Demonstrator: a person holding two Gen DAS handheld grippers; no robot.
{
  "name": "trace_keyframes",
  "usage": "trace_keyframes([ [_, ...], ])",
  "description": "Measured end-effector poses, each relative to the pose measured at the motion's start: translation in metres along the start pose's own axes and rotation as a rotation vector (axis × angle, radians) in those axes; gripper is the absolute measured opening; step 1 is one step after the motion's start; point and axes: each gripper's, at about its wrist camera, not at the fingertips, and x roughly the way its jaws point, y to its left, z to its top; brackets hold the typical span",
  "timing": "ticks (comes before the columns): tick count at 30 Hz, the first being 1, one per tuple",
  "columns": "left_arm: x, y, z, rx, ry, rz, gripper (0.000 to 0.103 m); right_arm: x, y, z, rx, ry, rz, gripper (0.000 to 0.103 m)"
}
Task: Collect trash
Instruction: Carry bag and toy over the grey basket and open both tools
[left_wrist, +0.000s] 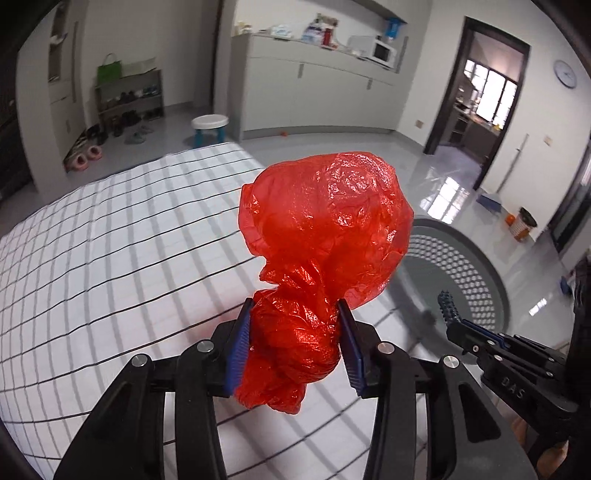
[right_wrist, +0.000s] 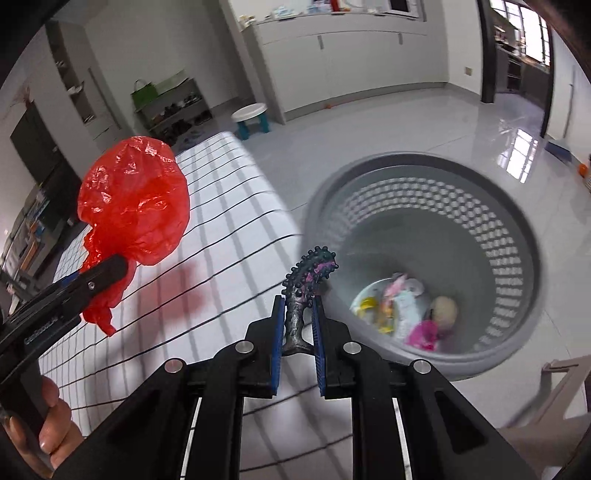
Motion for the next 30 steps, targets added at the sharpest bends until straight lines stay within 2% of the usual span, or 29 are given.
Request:
trace_keyframes([
  [9,0.019,-0.059,0.008,0.094,0.031,-0.086,0.043,-0.01,-0.056,0.012,0.08,-0.045,-0.079,0.014],
  [19,0.054,-0.11,0.02,0.176,0.065,-0.128,0.043,-0.008,-0.103,0.02,0.146,-0.056,-0.122,0.014],
  [30,0.082,-0.145,0.021,0.246,0.104,-0.132,0.043,-0.001,-0.118,0.019,0.173,-0.04,-0.133,0.014],
])
